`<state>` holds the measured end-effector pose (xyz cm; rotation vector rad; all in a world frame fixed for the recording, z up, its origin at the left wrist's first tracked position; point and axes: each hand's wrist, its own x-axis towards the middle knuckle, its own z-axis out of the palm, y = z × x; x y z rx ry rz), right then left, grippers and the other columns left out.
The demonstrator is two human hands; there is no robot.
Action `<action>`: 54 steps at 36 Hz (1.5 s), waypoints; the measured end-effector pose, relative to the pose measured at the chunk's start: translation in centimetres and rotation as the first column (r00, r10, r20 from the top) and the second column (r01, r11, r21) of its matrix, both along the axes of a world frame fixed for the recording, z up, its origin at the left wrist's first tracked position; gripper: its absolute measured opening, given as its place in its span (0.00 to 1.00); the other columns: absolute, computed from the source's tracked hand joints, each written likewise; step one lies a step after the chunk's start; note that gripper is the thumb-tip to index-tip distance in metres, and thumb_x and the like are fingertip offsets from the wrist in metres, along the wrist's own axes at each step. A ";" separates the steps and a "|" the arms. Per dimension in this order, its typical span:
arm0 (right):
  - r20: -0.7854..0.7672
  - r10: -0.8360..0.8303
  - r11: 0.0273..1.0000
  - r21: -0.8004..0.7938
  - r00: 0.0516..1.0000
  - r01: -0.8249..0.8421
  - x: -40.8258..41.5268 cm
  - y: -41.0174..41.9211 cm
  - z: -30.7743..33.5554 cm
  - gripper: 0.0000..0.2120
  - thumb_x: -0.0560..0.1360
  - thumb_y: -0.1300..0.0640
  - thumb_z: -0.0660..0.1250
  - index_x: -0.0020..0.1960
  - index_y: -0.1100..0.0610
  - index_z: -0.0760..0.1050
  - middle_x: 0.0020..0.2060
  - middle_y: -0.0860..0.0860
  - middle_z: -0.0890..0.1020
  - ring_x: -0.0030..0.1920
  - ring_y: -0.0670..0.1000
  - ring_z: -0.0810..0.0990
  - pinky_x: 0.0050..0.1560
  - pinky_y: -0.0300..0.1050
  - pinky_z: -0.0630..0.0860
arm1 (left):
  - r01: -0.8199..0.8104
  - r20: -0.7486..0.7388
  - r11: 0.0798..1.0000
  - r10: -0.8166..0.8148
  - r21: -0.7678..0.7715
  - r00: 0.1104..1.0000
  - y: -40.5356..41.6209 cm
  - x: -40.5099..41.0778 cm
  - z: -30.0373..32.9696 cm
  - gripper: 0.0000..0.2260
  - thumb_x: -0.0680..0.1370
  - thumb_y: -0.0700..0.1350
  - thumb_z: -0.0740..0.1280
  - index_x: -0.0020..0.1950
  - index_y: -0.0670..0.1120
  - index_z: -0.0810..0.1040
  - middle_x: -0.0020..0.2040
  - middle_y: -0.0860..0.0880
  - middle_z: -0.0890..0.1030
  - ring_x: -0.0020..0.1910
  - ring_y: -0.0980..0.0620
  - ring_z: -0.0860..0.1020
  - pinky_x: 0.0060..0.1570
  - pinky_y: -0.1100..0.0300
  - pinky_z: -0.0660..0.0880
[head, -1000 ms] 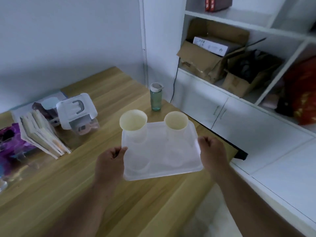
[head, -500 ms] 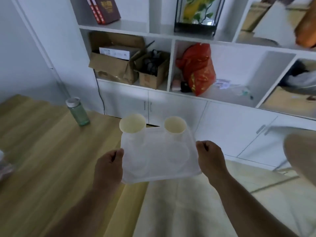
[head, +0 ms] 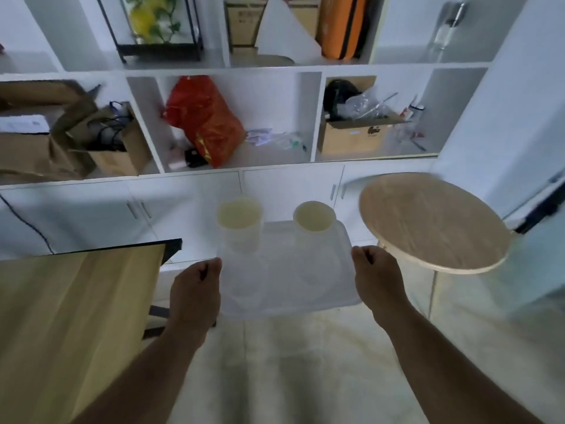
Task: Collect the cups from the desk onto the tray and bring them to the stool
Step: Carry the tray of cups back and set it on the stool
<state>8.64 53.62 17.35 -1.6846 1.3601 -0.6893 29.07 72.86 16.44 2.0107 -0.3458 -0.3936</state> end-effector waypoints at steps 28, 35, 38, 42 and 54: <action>-0.010 -0.382 0.922 0.069 0.924 0.382 -29.6 -20.1 -1.3 0.18 0.82 0.54 0.62 0.34 0.58 0.71 0.28 0.51 0.71 0.31 0.52 0.68 0.32 0.44 0.64 | 0.385 0.034 0.923 -0.385 -0.022 0.922 -29.1 -24.3 -0.5 0.10 0.81 0.52 0.66 0.43 0.50 0.81 0.39 0.40 0.81 0.39 0.42 0.77 0.49 0.38 0.81; -0.039 -0.409 0.910 0.059 0.912 0.411 -31.5 -26.8 -3.0 0.17 0.81 0.53 0.62 0.36 0.58 0.73 0.29 0.51 0.73 0.31 0.51 0.69 0.32 0.43 0.66 | 0.407 0.013 0.913 -0.407 -0.011 0.913 -36.7 -26.0 -2.1 0.11 0.84 0.47 0.66 0.43 0.47 0.82 0.47 0.35 0.86 0.50 0.34 0.83 0.52 0.39 0.81; -0.061 -0.407 0.910 0.056 0.911 0.410 -31.8 -29.8 -3.3 0.17 0.81 0.53 0.61 0.35 0.56 0.72 0.29 0.50 0.73 0.31 0.51 0.70 0.33 0.43 0.66 | 0.406 0.002 0.914 -0.406 -0.008 0.914 -40.0 -26.4 -2.7 0.11 0.84 0.46 0.66 0.43 0.47 0.82 0.47 0.34 0.86 0.51 0.33 0.82 0.53 0.39 0.80; -0.101 -0.390 0.916 0.060 0.915 0.397 -31.9 -33.8 -3.9 0.16 0.82 0.52 0.61 0.37 0.57 0.75 0.30 0.50 0.75 0.33 0.51 0.72 0.34 0.44 0.69 | 0.412 -0.004 0.911 -0.412 0.004 0.911 -44.2 -26.5 -3.5 0.09 0.84 0.45 0.66 0.44 0.47 0.80 0.46 0.36 0.85 0.48 0.35 0.82 0.54 0.40 0.79; -0.148 -0.310 0.943 0.081 0.939 0.324 -32.3 -44.1 -5.9 0.13 0.81 0.53 0.63 0.42 0.56 0.81 0.35 0.52 0.83 0.36 0.53 0.79 0.36 0.46 0.74 | 0.402 -0.049 0.907 -0.400 0.125 0.915 -52.2 -26.5 -5.3 0.15 0.83 0.44 0.65 0.48 0.34 0.82 0.44 0.35 0.84 0.47 0.35 0.80 0.48 0.45 0.78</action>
